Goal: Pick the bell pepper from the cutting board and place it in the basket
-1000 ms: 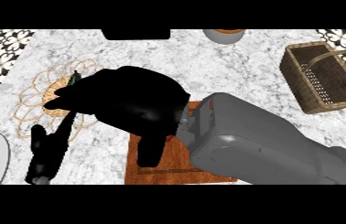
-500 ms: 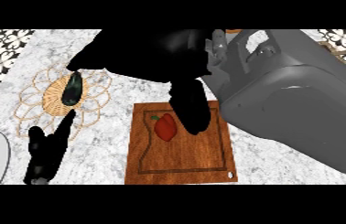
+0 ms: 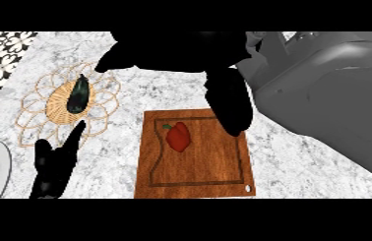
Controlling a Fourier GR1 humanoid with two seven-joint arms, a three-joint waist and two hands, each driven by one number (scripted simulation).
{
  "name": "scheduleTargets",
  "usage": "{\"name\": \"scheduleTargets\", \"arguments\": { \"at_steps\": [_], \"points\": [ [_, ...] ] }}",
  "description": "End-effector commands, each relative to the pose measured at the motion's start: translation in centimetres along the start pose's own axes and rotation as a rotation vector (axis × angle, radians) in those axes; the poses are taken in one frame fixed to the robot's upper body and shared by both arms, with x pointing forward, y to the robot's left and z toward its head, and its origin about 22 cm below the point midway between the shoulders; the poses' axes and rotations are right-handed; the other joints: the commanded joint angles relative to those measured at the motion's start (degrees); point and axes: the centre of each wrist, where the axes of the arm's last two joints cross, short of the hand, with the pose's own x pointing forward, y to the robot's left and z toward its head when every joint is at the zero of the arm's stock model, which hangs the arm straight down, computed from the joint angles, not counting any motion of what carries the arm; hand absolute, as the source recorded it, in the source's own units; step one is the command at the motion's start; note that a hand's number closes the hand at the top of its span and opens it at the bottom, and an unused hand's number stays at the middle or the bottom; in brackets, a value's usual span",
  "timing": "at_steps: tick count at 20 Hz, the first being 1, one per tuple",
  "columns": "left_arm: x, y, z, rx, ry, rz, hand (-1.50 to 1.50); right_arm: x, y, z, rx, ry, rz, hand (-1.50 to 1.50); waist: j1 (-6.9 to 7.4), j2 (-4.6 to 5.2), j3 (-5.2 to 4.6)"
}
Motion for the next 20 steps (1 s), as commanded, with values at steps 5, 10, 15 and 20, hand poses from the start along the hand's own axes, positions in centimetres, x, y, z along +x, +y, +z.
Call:
{"name": "scheduleTargets", "arguments": {
  "at_steps": [5,10,15,20],
  "points": [
    [-2.4,-0.7,-0.4,-0.017,0.128,0.002,0.00,-0.1,4.3,-2.4,0.012,-0.035,-0.051,-1.50,-0.49,0.53,-0.75],
    [-2.1,-1.2,0.3,-0.041,0.129,0.023,0.00,-0.8,6.8,-4.1,-0.006,-0.051,-0.091,-1.50,0.08,0.60,-0.73],
    [-2.0,-0.6,0.5,-0.048,0.129,0.036,0.00,-1.4,10.4,-7.0,0.008,-0.010,-0.069,-1.50,0.80,0.84,-0.73],
    [-3.5,-1.6,0.5,-0.033,0.128,0.030,0.00,-1.3,11.7,-8.6,0.039,0.029,-0.024,-1.50,0.64,0.83,-0.77]
  ]
}}
